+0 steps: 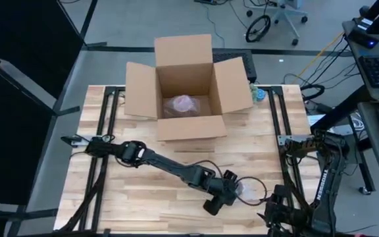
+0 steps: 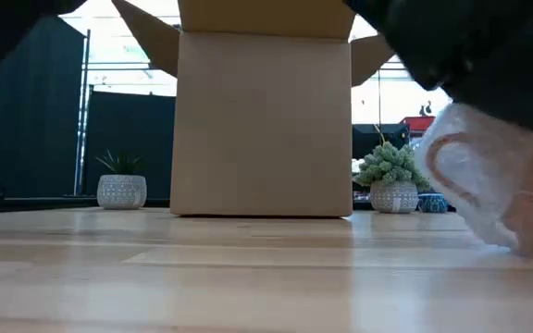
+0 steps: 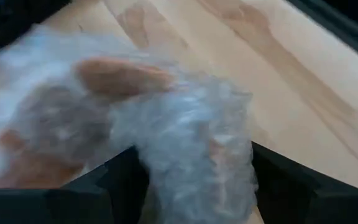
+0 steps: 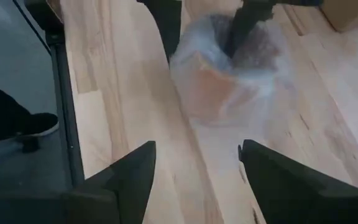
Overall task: Wrap mug
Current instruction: Wrap the pink mug with transparent bubble wrap, then put the wrapped orange mug into the brown cardboard box
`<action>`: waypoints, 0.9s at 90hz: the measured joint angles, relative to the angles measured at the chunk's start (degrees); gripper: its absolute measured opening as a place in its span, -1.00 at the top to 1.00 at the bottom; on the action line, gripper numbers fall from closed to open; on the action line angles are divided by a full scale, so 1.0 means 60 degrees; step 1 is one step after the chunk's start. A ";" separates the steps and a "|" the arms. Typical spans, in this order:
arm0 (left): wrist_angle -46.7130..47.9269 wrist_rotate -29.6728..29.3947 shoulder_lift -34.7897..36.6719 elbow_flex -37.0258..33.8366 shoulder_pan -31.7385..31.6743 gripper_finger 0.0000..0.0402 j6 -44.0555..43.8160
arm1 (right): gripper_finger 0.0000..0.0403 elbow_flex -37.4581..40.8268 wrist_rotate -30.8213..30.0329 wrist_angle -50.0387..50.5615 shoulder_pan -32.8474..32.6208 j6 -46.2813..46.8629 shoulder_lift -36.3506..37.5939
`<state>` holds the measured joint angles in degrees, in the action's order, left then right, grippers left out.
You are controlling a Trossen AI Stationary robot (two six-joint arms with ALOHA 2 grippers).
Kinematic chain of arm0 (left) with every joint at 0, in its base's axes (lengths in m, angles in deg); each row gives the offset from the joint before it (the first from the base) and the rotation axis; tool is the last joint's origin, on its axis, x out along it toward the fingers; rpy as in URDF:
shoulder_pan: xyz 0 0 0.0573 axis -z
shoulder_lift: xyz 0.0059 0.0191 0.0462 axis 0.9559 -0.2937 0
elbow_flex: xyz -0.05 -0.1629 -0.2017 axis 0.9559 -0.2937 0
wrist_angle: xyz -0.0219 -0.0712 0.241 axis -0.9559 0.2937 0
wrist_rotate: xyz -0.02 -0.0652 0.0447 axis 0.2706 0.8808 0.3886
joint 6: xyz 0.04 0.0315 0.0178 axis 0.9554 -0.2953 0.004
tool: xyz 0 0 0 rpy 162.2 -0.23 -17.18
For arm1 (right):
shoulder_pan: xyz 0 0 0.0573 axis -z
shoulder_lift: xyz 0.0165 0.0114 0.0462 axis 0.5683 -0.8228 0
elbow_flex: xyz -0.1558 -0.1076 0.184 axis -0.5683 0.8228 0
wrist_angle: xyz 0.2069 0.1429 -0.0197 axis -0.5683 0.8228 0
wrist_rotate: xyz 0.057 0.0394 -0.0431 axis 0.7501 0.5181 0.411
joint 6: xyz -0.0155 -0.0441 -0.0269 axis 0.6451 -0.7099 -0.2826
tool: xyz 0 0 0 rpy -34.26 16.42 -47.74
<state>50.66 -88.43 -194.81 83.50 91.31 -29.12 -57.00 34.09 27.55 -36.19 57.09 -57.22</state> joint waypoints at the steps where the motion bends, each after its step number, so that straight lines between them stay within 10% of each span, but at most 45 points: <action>1: -0.0002 -0.0001 -0.0001 0.0000 0.0000 -0.16 -0.0002 | -0.12 0.0000 0.0003 -0.0013 0.0000 -0.0012 0.0000; 55: 0.0562 -0.1612 0.0259 0.1282 0.0544 -0.16 -0.0102 | -0.12 0.0000 0.0089 -0.0020 0.0155 -0.2483 0.0000; 81: 0.1925 -0.2931 0.1465 0.1297 0.0972 -0.16 -0.1377 | -0.12 0.0000 0.0114 -0.1420 0.1371 -0.6618 0.0000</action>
<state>62.21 -106.02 -186.02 91.28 97.15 -37.39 -57.00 34.77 19.03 -27.97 17.38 -57.22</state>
